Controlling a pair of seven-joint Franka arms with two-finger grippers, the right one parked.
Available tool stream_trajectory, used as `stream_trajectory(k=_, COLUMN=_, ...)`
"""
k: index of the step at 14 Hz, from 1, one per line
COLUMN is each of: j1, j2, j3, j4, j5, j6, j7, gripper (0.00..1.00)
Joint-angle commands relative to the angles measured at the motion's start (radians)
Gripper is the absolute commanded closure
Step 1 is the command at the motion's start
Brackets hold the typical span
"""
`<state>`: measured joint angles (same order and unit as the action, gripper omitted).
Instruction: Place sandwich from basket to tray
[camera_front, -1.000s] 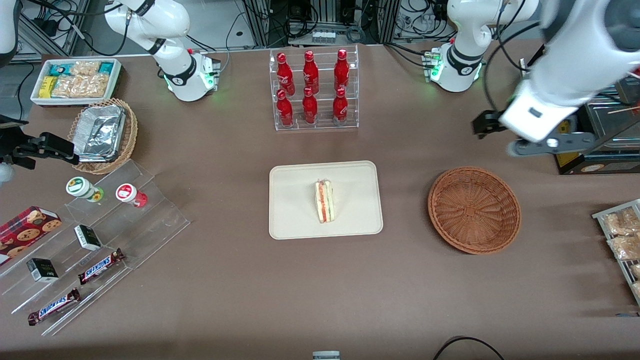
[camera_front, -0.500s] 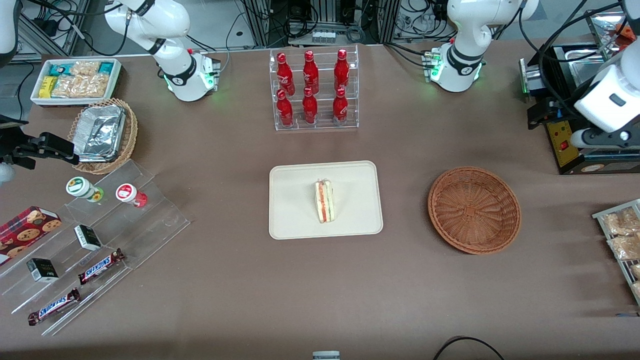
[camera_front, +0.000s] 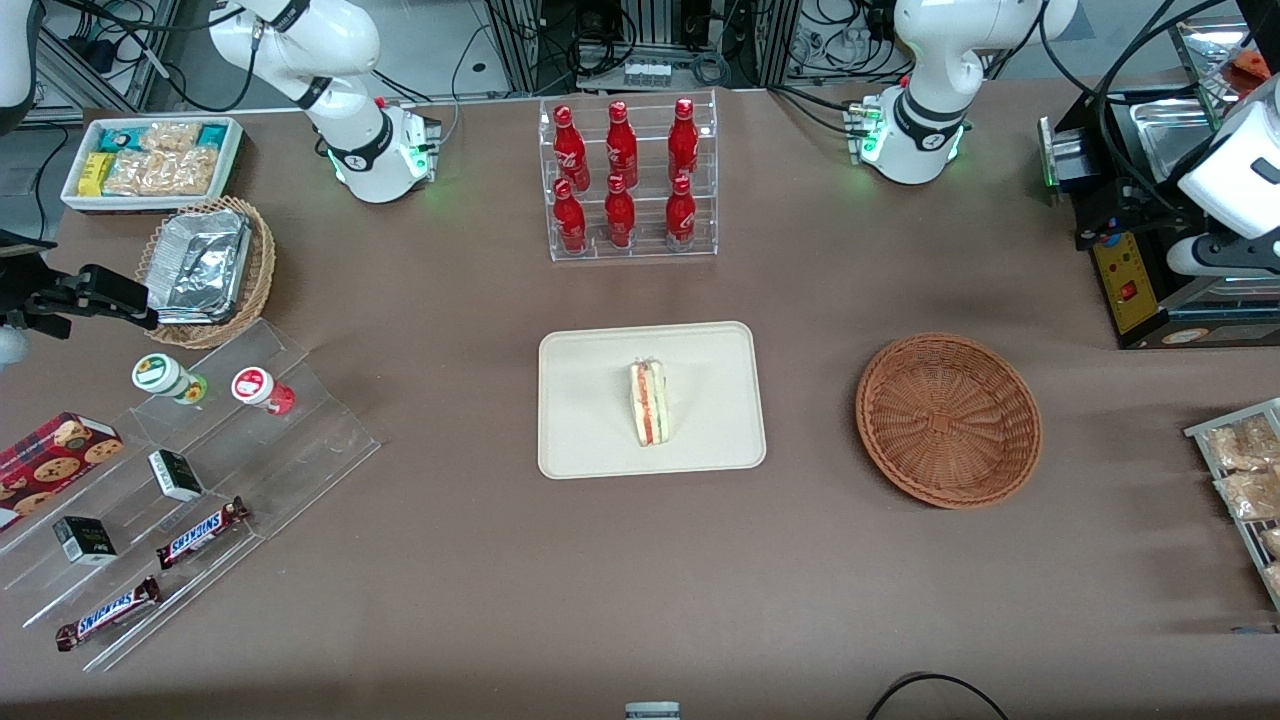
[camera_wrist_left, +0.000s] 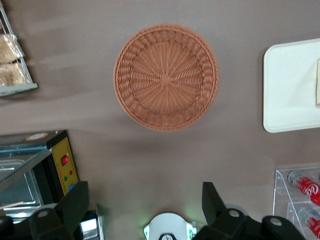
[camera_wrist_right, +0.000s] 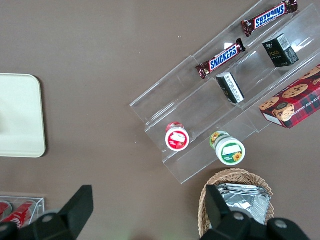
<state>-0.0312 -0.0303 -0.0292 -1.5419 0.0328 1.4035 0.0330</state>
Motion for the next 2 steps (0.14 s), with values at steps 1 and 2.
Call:
stream_trajectory(k=1, j1=0.005, j2=0.016, j3=0.002, j4=0.002, j5=-0.014, j6=0.037, j7=0.015, gripper=0.00)
stream_trajectory(k=2, j1=0.005, j2=0.020, j3=0.002, j4=0.008, j5=-0.016, j6=0.037, j7=0.015, gripper=0.00)
